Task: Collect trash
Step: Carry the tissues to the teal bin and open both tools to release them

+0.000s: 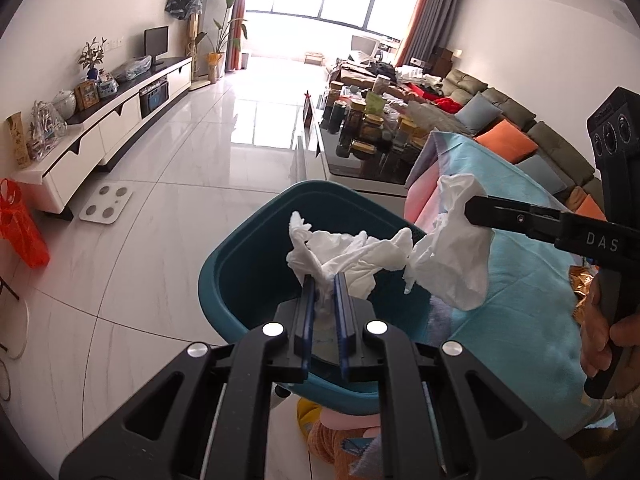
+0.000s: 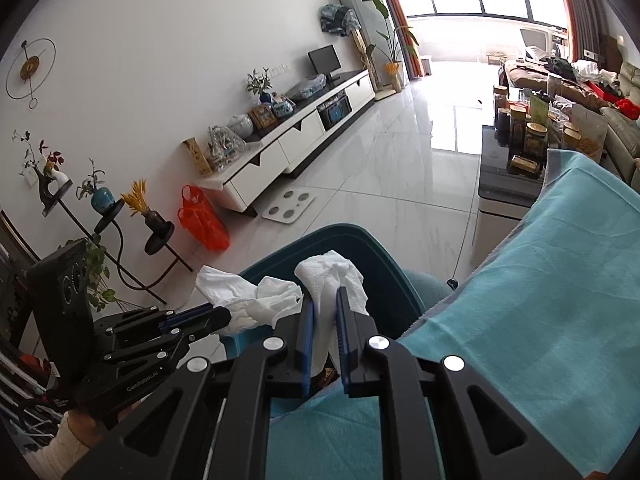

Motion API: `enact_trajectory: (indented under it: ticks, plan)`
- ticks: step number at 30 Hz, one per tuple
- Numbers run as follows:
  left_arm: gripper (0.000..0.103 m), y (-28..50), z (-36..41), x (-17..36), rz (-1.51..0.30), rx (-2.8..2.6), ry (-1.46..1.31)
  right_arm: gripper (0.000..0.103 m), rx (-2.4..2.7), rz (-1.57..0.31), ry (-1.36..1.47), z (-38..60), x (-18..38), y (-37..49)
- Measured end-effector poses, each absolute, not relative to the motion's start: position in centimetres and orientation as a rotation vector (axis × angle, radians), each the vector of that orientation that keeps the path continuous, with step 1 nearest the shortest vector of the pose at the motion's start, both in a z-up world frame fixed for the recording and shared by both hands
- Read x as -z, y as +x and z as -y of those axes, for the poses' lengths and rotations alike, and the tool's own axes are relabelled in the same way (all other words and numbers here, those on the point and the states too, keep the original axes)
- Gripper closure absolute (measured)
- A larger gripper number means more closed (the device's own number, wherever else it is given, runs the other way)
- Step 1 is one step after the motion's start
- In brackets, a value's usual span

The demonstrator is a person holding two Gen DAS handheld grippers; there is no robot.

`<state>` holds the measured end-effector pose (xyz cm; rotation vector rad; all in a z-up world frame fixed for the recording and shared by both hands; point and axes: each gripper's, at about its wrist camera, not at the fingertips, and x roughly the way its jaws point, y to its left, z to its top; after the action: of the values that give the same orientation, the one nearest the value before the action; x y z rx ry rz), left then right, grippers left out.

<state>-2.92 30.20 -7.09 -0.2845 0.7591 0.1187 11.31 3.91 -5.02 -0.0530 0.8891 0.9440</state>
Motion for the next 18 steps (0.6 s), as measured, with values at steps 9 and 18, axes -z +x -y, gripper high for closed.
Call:
enact_trajectory:
  ticks: [9,18]
  plan:
    - [0.091,-1.2,-30.3,8.4,-0.801,-0.151,-0.295,0.091,-0.926,-0.939,-0.086,-6.0,6.4,12.3]
    - [0.085,0.5,-30.8,9.9,-0.833,-0.173,-0.297,0.087,-0.920,-0.980,-0.124,-7.9,7.6,12.8]
